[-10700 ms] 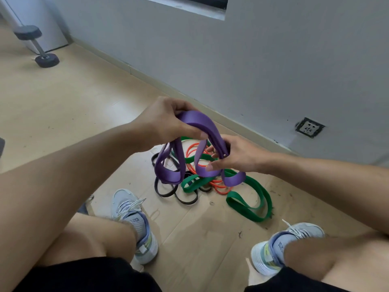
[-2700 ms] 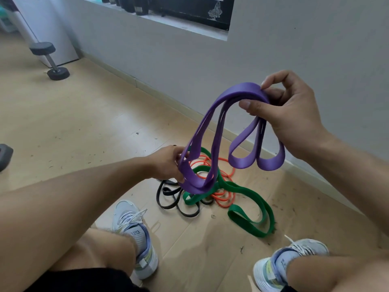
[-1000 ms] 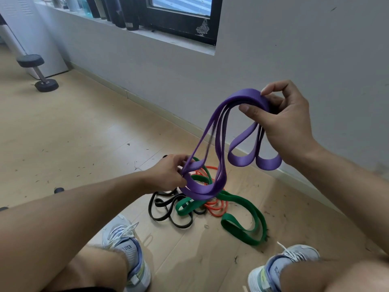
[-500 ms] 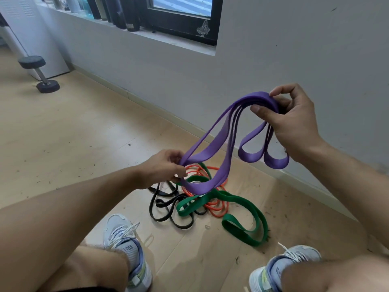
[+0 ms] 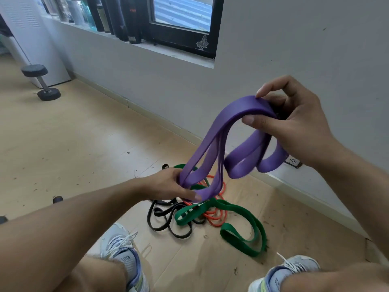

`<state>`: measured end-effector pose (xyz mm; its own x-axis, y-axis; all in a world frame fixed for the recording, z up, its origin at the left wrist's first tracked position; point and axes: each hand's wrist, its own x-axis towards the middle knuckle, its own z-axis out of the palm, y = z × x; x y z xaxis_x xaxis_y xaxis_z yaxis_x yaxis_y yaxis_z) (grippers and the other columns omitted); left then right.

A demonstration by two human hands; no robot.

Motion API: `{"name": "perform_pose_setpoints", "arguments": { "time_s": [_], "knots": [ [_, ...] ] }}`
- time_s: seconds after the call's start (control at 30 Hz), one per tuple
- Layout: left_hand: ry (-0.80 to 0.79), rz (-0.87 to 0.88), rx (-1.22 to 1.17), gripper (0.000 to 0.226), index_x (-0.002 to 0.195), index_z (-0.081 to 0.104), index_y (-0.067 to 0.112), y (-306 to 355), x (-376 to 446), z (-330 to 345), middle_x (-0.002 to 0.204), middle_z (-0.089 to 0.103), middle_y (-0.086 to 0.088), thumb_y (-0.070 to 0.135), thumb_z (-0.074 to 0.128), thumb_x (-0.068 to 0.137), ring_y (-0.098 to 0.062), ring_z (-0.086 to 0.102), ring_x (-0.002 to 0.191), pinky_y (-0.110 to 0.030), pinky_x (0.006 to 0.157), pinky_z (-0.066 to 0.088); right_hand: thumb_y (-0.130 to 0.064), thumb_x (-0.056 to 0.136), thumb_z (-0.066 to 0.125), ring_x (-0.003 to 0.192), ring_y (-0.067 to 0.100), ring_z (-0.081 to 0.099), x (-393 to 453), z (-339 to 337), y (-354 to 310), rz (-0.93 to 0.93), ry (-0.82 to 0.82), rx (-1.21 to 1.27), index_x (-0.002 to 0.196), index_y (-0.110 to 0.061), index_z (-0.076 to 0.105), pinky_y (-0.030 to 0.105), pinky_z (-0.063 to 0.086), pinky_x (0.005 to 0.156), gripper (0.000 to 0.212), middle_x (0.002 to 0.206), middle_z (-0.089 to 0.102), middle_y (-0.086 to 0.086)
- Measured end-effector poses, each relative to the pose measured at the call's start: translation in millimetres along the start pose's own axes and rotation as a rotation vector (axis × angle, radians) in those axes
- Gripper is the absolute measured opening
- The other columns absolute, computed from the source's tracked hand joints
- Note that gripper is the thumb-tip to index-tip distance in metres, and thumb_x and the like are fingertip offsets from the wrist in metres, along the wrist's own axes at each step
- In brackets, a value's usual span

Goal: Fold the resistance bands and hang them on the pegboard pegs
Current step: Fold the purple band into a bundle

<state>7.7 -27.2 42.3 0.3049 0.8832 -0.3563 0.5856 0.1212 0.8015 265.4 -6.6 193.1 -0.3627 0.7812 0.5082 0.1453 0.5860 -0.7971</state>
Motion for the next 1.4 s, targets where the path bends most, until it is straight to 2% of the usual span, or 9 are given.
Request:
{"name": "perform_pose_setpoints", "arguments": {
  "time_s": [0.13, 0.27, 0.4, 0.57, 0.67, 0.87, 1.0, 1.23, 1.4],
  "knots": [
    [0.015, 0.015, 0.042, 0.028, 0.089, 0.061, 0.029, 7, -4, 4, 0.081, 0.067, 0.015, 0.027, 0.087, 0.078, 0.002, 0.065, 0.074, -0.006, 0.061, 0.045, -0.028, 0.073, 0.084, 0.078, 0.013, 0.073, -5, 1, -9, -0.049, -0.057, -0.094, 0.103, -0.031, 0.058, 0.021, 0.054, 0.074, 0.04, 0.086, 0.076, -0.009],
    [-0.047, 0.081, 0.085, 0.085, 0.138, 0.045, 0.033, 15, -14, -3, 0.127, 0.056, 0.02, 0.029, 0.094, 0.069, -0.009, 0.061, 0.117, -0.016, 0.09, 0.054, -0.024, 0.073, 0.085, 0.078, 0.01, 0.072, -9, 4, -14, -0.079, -0.104, -0.104, 0.102, -0.03, 0.058, 0.018, 0.053, 0.074, 0.04, 0.088, 0.076, -0.014],
    [0.052, 0.269, -0.054, 0.101, 0.145, 0.041, 0.04, 44, -27, -11, 0.144, 0.056, 0.013, 0.043, 0.095, 0.06, -0.006, 0.05, 0.137, -0.039, 0.116, 0.04, -0.015, 0.075, 0.087, 0.072, 0.008, 0.07, -13, 7, -16, -0.054, -0.14, -0.102, 0.101, -0.02, 0.059, 0.016, 0.051, 0.073, 0.038, 0.085, 0.076, -0.011],
    [0.298, 0.385, -0.124, 0.063, 0.124, 0.063, 0.027, 88, -46, 11, 0.109, 0.076, 0.005, 0.023, 0.093, 0.069, -0.005, 0.071, 0.103, -0.024, 0.09, 0.057, -0.007, 0.08, 0.085, 0.077, 0.014, 0.075, -20, 5, -14, 0.027, -0.205, -0.124, 0.102, -0.018, 0.06, 0.018, 0.053, 0.073, 0.035, 0.087, 0.077, -0.003],
    [0.315, 0.365, -0.174, 0.035, 0.102, 0.073, 0.012, 96, -48, 20, 0.092, 0.076, -0.01, 0.015, 0.091, 0.072, -0.017, 0.074, 0.082, -0.041, 0.082, 0.062, -0.005, 0.081, 0.084, 0.07, 0.006, 0.071, -27, -10, -17, 0.119, -0.168, -0.12, 0.105, -0.015, 0.06, 0.013, 0.05, 0.067, 0.035, 0.082, 0.077, -0.005],
    [0.307, 0.366, -0.268, 0.029, 0.104, 0.076, 0.009, 114, -30, 13, 0.095, 0.079, -0.014, 0.007, 0.086, 0.077, -0.034, 0.075, 0.093, -0.048, 0.093, 0.059, -0.012, 0.086, 0.08, 0.093, 0.01, 0.074, -29, -66, 21, 0.417, -0.407, -0.198, 0.131, -0.029, 0.062, 0.025, 0.058, 0.084, 0.052, 0.103, 0.079, -0.001],
    [0.263, 0.239, -0.329, 0.024, 0.1, 0.076, 0.005, 89, 17, 23, 0.09, 0.078, -0.017, 0.0, 0.083, 0.077, -0.026, 0.073, 0.076, -0.032, 0.076, 0.063, -0.02, 0.085, 0.083, 0.099, 0.013, 0.074, -40, -35, 94, 0.464, -0.452, -0.178, 0.118, -0.029, 0.068, 0.032, 0.056, 0.094, 0.038, 0.105, 0.078, -0.003],
    [0.157, 0.105, -0.242, 0.034, 0.102, 0.073, 0.005, 55, 118, 21, 0.092, 0.08, -0.01, -0.001, 0.086, 0.071, -0.024, 0.075, 0.084, -0.048, 0.086, 0.059, -0.015, 0.076, 0.09, 0.091, 0.022, 0.074, -11, -19, 195, 0.526, -0.344, -0.136, 0.104, -0.03, 0.071, 0.041, 0.059, 0.089, 0.037, 0.097, 0.078, 0.0],
    [0.238, 0.083, -0.212, 0.039, 0.094, 0.066, 0.023, 102, 139, -3, 0.088, 0.08, 0.005, 0.013, 0.092, 0.066, -0.022, 0.076, 0.076, -0.046, 0.076, 0.061, -0.013, 0.077, 0.086, 0.093, 0.0, 0.071, 46, -61, 164, 0.576, -0.379, -0.234, 0.105, -0.03, 0.075, 0.017, 0.055, 0.084, 0.034, 0.096, 0.076, -0.02]
  ]
}}
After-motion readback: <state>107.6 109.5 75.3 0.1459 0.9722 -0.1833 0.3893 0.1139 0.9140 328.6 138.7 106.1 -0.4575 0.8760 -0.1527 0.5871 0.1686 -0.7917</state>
